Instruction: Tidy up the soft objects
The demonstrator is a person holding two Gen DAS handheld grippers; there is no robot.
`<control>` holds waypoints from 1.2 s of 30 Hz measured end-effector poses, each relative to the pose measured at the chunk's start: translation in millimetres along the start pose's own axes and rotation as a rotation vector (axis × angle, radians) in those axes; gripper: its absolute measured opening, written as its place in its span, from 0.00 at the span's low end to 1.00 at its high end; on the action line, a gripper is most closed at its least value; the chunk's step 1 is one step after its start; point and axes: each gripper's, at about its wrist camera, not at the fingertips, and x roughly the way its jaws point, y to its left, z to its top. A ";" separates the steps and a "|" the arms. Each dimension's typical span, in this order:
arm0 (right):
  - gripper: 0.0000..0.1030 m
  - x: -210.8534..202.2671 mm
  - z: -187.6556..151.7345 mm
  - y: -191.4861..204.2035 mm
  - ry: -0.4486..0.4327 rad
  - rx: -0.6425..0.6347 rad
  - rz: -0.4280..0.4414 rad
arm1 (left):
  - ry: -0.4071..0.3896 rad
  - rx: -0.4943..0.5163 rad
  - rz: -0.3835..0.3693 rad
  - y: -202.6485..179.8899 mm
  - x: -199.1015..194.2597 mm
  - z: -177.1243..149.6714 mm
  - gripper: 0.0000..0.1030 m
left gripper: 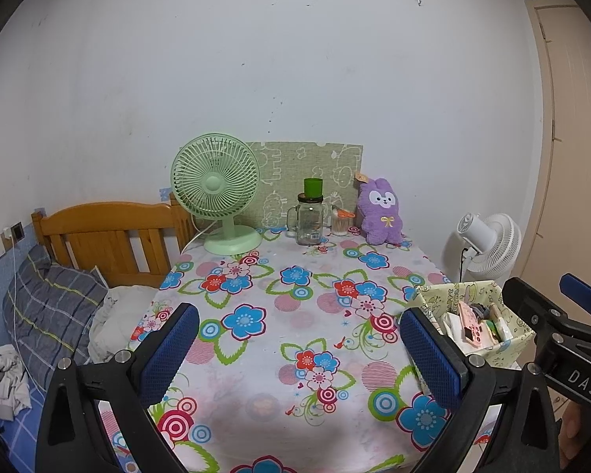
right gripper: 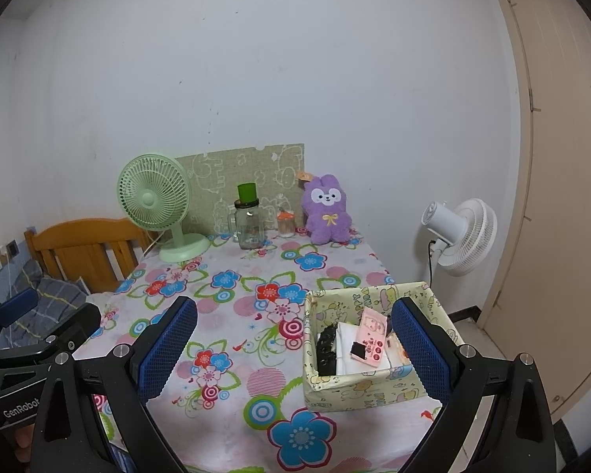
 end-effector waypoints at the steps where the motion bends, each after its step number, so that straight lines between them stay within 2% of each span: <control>1: 0.97 0.1 0.3 0.4 0.001 0.000 0.001 | 0.000 0.000 0.000 -0.1 0.1 -0.4 1.00; 36: 0.98 0.5 0.5 2.1 0.003 -0.002 0.011 | 0.009 0.000 0.005 -2.5 1.2 -2.0 1.00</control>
